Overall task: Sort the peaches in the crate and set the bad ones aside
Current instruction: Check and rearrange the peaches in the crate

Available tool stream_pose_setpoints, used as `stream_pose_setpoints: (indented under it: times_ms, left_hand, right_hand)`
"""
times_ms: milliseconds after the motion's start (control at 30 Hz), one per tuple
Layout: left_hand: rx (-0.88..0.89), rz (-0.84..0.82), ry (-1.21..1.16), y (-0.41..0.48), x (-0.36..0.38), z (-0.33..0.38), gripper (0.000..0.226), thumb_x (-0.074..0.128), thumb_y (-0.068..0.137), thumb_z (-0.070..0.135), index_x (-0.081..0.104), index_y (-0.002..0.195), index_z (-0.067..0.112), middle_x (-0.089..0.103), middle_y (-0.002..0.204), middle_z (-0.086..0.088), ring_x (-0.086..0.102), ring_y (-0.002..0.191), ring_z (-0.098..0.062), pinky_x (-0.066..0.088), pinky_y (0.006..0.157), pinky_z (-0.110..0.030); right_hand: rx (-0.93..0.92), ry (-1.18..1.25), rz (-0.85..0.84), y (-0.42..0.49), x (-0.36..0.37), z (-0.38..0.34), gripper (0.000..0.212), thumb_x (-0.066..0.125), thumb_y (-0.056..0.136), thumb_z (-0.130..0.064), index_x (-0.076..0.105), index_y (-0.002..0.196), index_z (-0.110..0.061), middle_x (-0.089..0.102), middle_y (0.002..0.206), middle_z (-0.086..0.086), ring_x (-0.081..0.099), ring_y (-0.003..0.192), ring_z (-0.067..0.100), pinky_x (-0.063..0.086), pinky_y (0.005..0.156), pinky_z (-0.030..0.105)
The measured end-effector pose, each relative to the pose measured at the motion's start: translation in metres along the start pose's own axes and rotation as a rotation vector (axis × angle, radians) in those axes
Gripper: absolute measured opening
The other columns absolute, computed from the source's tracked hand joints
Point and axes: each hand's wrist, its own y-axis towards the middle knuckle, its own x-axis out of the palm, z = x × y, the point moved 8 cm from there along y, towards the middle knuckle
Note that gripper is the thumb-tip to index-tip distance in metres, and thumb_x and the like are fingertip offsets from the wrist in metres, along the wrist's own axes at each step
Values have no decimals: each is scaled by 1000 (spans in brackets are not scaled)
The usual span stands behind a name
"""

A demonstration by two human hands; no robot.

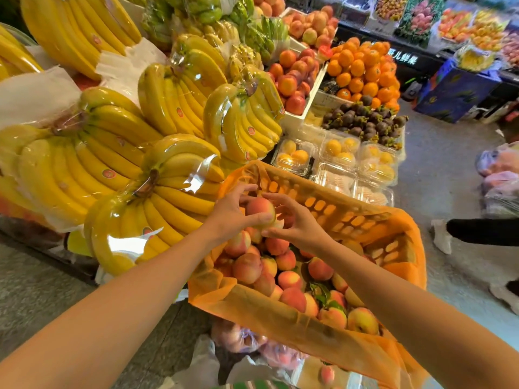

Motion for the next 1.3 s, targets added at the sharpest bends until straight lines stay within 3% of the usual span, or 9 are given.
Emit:
stream_pose_setpoints:
  times_ms: [100,200,267,367,467,633,833,1133,1300]
  left_hand:
    - [-12,-41,0,-6,8,5,79,81,69,41,46,136,20,54,130,8,55,117,-7,50,95,-32]
    - [8,-52,68,-12,3,6,61,68,75,57,58,126,26,61,124,9,53,119,-7,44,103,-42]
    - [54,2,274,-17,-8,1,59,50,71,70,65,114,33,60,127,10,47,124,-11,33,107,-46]
    - [90,48,408,-31,-19,-15,69,39,69,72,63,119,30,48,141,6,39,131,-18,27,108,-43]
    - [68,52,393,-42,-24,-29,72,40,73,68,57,128,26,41,147,5,36,134,-19,28,109,-40]
    - [65,82,371,-49,-21,-29,51,57,87,44,53,132,21,37,149,1,35,136,-19,29,110,-37]
    - [76,176,465,-50,-17,-25,43,63,90,26,56,131,17,40,148,-2,39,133,-24,33,108,-41]
    - [54,265,604,-62,-9,-16,49,61,90,28,50,137,18,40,148,-3,37,135,-23,32,110,-42]
    - [49,329,708,-69,-3,-10,48,62,88,28,52,134,19,41,147,-2,36,135,-23,28,108,-41]
  right_hand:
    - [7,24,26,-5,-4,-1,60,80,77,-25,54,131,-20,58,128,-4,61,106,14,54,84,32]
    - [51,12,-37,-13,-1,8,59,81,76,-29,54,128,-22,58,123,-5,63,98,15,56,81,32]
    - [94,-18,-115,-20,5,17,58,81,76,-32,55,127,-26,57,125,-10,61,101,9,54,83,27]
    - [110,-103,-223,-29,17,25,55,81,76,-32,56,125,-29,55,123,-16,55,105,-3,48,84,15]
    - [105,-170,-252,-33,23,32,55,80,76,-35,56,124,-31,55,122,-16,53,106,-2,48,83,16]
    - [96,-452,-303,-35,16,50,60,77,72,-48,50,126,-40,53,121,-13,52,105,5,51,88,34]
    - [-15,-692,-398,-49,33,64,66,74,77,-49,46,135,-37,50,131,-10,51,110,12,47,86,29]
    - [-117,-631,-233,-46,47,61,53,76,80,-32,53,126,-19,57,127,0,51,117,17,44,92,23]
    - [-149,-546,-311,-48,45,68,61,79,77,-30,50,129,-19,50,134,2,47,123,19,46,99,29]
